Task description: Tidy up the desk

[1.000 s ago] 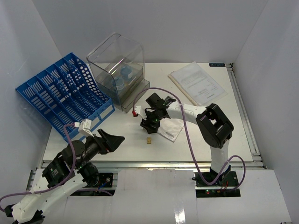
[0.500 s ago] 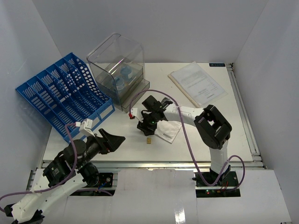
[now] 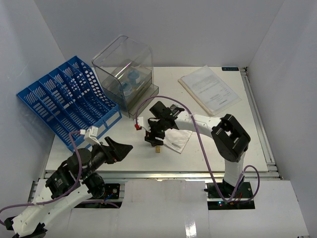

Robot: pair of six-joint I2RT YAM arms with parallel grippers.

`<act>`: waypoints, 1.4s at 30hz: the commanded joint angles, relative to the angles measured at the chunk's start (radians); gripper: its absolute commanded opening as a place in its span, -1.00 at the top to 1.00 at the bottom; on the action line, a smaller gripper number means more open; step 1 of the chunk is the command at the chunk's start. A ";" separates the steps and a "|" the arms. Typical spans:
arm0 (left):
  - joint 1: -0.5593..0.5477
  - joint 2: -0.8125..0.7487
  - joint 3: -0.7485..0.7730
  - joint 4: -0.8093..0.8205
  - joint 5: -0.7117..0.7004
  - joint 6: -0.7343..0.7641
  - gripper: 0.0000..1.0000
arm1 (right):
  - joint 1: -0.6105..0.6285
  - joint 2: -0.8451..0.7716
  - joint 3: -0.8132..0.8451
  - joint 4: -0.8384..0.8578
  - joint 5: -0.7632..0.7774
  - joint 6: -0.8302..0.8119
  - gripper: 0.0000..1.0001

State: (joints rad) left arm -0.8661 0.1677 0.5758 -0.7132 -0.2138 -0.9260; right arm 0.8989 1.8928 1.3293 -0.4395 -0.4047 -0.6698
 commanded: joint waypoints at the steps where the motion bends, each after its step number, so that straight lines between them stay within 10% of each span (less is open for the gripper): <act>1: 0.003 0.012 0.002 -0.011 -0.002 -0.004 -0.96 | 0.007 -0.090 0.002 -0.038 -0.158 -0.129 -0.47; 17: 0.003 -0.005 0.009 -0.020 -0.001 -0.008 -0.96 | -0.008 -0.111 -0.108 -0.166 -0.256 -0.217 -0.09; 28: 0.003 0.012 0.005 -0.012 0.003 -0.006 -0.96 | -0.017 -0.246 -0.246 -0.130 -0.224 -0.599 -0.63; 35: 0.003 0.006 0.004 -0.017 0.005 -0.014 -0.96 | 0.005 -0.211 -0.204 -0.198 -0.194 -1.007 -0.68; 42: 0.003 0.001 0.008 -0.027 0.003 -0.020 -0.96 | 0.029 -0.082 -0.097 -0.239 -0.141 -1.087 -0.62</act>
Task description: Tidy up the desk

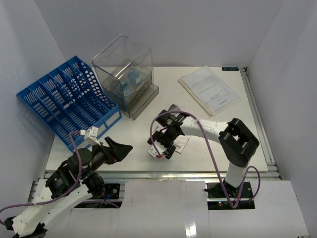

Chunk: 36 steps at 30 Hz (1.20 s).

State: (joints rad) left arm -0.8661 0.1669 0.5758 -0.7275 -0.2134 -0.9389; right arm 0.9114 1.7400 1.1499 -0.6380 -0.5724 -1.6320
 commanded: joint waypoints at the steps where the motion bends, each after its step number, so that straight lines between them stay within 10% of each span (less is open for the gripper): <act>1: 0.003 0.001 0.009 -0.014 0.002 -0.008 -0.96 | 0.021 0.086 0.094 -0.041 0.032 -0.126 -0.61; 19: 0.001 -0.027 0.008 -0.026 -0.002 -0.026 -0.96 | 0.043 0.220 0.122 -0.069 0.206 -0.117 0.30; 36: 0.002 -0.059 -0.015 -0.096 -0.057 -0.152 -0.96 | 0.042 0.176 0.211 -0.049 0.072 0.226 0.68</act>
State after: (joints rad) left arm -0.8661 0.0752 0.5728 -0.8193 -0.2668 -1.0713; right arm 0.9550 1.9144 1.2961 -0.6805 -0.4479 -1.5834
